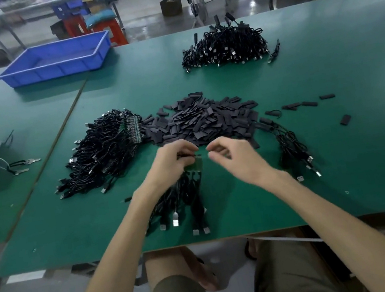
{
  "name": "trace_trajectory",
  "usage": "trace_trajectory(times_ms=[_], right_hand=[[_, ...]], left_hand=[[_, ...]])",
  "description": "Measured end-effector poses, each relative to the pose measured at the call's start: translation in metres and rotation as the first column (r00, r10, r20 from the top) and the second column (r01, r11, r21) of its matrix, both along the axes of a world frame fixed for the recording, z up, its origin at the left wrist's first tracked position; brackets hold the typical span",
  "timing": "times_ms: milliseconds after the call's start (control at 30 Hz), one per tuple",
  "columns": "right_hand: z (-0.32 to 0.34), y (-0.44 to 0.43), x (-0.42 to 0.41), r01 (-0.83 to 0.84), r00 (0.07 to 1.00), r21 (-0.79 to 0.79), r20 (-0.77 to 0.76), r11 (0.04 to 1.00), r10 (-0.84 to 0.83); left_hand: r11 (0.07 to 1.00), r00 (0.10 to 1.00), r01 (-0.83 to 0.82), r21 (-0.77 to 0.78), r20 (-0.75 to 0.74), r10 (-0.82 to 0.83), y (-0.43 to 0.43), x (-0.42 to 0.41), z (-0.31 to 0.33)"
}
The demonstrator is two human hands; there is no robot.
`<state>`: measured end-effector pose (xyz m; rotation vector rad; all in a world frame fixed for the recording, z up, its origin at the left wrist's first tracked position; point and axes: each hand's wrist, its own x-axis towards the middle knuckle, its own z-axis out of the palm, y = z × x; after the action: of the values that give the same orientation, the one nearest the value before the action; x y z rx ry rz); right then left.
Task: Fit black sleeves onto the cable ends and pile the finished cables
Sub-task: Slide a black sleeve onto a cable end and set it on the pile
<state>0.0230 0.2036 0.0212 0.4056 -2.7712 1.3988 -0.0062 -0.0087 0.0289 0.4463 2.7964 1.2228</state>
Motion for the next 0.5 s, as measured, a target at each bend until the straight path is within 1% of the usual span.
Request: trace_trajectory(times_ms=[67, 167, 233, 300, 500], right_hand=[[-0.006, -0.013, 0.002, 0.005, 0.996, -0.067, 0.092, 0.998, 0.001], [-0.011, -0.013, 0.002, 0.146, 0.970, -0.182, 0.219, 0.972, -0.104], [-0.015, -0.010, 0.003, 0.175, 0.951, -0.222, 0.290, 0.959, -0.107], [-0.019, -0.011, 0.005, 0.172, 0.946, -0.230, 0.308, 0.958, -0.096], [-0.024, -0.015, 0.007, 0.201, 0.948, -0.260, 0.294, 0.944, -0.121]], left_hand=[[0.999, 0.999, 0.040, 0.010, -0.014, -0.040, 0.013, 0.005, -0.007], [1.000, 0.999, 0.024, 0.013, -0.046, -0.023, 0.017, 0.008, -0.012], [1.000, 0.999, 0.016, -0.004, -0.045, -0.016, 0.017, 0.007, -0.012], [1.000, 0.999, 0.018, -0.022, -0.040, -0.019, 0.018, 0.008, -0.011], [0.999, 0.999, 0.023, -0.042, -0.032, -0.024, 0.024, 0.008, -0.012]])
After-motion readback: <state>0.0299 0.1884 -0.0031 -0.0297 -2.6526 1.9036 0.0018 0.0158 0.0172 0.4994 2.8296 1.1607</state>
